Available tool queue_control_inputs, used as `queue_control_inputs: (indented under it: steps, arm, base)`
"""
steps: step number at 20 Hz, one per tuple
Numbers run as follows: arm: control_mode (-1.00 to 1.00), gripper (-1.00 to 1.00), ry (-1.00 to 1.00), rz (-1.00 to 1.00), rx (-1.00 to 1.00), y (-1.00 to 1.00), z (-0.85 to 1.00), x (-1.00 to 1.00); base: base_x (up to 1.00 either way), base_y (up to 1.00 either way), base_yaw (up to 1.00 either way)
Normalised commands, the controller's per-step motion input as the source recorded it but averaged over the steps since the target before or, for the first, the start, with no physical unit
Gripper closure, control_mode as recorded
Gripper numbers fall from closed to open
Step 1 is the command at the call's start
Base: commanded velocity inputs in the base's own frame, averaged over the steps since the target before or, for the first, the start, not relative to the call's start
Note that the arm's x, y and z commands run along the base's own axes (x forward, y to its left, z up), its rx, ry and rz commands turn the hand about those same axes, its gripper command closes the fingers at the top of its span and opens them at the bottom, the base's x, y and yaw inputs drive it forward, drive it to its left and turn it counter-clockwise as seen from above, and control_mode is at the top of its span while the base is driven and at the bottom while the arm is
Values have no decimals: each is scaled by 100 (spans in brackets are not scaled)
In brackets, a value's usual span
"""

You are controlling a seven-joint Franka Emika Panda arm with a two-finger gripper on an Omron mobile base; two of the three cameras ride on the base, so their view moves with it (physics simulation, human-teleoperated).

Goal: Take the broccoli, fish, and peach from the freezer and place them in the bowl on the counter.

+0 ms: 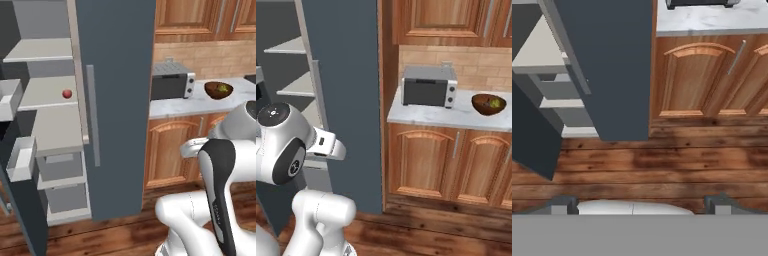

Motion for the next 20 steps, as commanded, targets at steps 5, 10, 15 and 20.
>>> queue_control_inputs:
  steps: [5, 10, 15, 20]
  arm:
    - [100, -100, 0, 0, 0, 0, 0, 0]
    - [100, -100, 0, 0, 0, 0, 0, 0]
    - [100, -100, 0, 0, 0, 0, 0, 0]
    - [100, -100, 0, 0, 0, 0, 0, 0]
  base:
    - [57, 55, 0]
    - [44, 65, 0]
    - [45, 67, 0]
    - [49, 58, 0]
